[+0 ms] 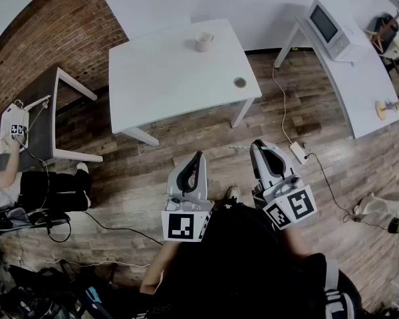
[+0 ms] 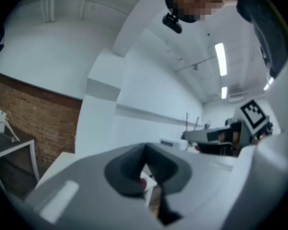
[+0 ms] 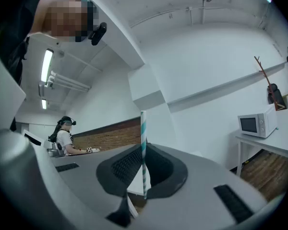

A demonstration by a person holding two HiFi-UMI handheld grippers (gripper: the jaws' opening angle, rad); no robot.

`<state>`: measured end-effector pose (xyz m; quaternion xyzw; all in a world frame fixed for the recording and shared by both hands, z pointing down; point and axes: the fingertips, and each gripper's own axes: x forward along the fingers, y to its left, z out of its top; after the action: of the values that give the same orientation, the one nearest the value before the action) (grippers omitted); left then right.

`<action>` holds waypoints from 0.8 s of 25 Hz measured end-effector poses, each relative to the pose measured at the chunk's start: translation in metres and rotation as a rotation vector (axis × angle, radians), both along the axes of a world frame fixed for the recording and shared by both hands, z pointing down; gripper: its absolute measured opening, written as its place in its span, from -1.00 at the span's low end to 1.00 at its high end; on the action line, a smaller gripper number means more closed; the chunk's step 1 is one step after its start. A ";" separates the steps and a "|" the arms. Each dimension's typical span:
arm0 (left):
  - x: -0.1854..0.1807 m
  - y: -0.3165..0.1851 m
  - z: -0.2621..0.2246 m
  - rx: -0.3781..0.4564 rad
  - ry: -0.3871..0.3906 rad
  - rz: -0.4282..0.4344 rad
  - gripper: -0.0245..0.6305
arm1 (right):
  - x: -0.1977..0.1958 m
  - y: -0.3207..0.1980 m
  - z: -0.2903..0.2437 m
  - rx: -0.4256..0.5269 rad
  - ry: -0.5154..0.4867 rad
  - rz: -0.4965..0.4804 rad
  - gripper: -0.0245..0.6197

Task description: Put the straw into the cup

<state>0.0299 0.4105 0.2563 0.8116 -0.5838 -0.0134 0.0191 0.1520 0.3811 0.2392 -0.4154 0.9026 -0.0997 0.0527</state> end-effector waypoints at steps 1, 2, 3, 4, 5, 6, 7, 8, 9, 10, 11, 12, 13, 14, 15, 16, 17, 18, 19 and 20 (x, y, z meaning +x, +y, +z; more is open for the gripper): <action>0.001 0.000 -0.001 0.000 0.002 -0.001 -0.92 | 0.001 0.000 0.000 0.000 0.001 0.000 -0.85; 0.002 0.000 -0.002 0.000 0.006 -0.003 -0.92 | 0.002 0.001 0.000 -0.001 0.001 0.001 -0.85; 0.003 0.000 -0.002 0.002 0.012 -0.006 -0.92 | 0.003 0.000 0.000 -0.003 0.002 0.001 -0.85; 0.004 -0.001 -0.003 0.005 0.017 -0.009 -0.92 | 0.004 0.000 0.000 -0.006 0.003 0.001 -0.85; 0.004 -0.001 -0.003 0.008 0.015 -0.011 -0.92 | 0.005 -0.001 0.001 -0.009 0.003 0.000 -0.85; 0.005 -0.002 -0.002 0.006 0.010 -0.011 -0.92 | 0.006 -0.001 0.002 -0.013 0.001 -0.001 -0.85; 0.006 -0.003 -0.001 -0.001 0.010 -0.012 -0.92 | 0.007 -0.002 0.002 -0.017 -0.003 -0.003 -0.85; 0.008 -0.004 0.000 -0.008 0.011 -0.013 -0.92 | 0.008 -0.003 0.003 -0.021 -0.007 -0.004 -0.85; 0.010 -0.005 0.001 -0.013 0.010 -0.012 -0.92 | 0.010 -0.003 0.004 -0.026 -0.012 -0.005 -0.85; 0.012 -0.005 0.002 -0.017 0.012 -0.013 -0.92 | 0.012 -0.003 0.004 -0.029 -0.015 -0.007 -0.85; 0.014 -0.006 0.002 -0.020 0.017 -0.015 -0.92 | 0.014 -0.003 0.004 -0.031 -0.017 -0.007 -0.85; 0.016 -0.006 0.002 -0.023 0.016 -0.016 -0.92 | 0.016 -0.003 0.005 -0.031 -0.018 -0.008 -0.85; 0.019 -0.005 0.004 -0.025 0.008 -0.013 -0.92 | 0.019 -0.002 0.004 -0.029 -0.018 -0.008 -0.85; 0.023 -0.005 0.005 -0.028 0.001 -0.011 -0.92 | 0.021 -0.002 0.004 -0.027 -0.017 -0.009 -0.85; 0.026 -0.006 0.007 -0.032 -0.003 -0.010 -0.92 | 0.024 -0.002 0.004 -0.023 -0.017 -0.012 -0.85; 0.030 -0.008 0.009 -0.037 -0.007 -0.012 -0.92 | 0.027 -0.002 0.003 -0.020 -0.019 -0.016 -0.85; 0.035 -0.011 0.012 -0.041 -0.018 -0.014 -0.92 | 0.030 -0.003 0.003 -0.019 -0.023 -0.022 -0.85; 0.041 -0.012 0.015 -0.045 -0.029 -0.015 -0.92 | 0.034 -0.003 0.004 -0.020 -0.028 -0.028 -0.85; 0.048 -0.012 0.016 -0.050 -0.035 -0.016 -0.92 | 0.039 -0.002 0.005 -0.024 -0.031 -0.034 -0.85; 0.055 -0.011 0.017 -0.054 -0.035 -0.018 -0.91 | 0.045 -0.002 0.006 -0.029 -0.035 -0.040 -0.85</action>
<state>0.0852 0.3995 0.2735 0.8056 -0.5914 0.0165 0.0307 0.1967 0.3796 0.2453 -0.3964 0.9081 -0.1210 0.0603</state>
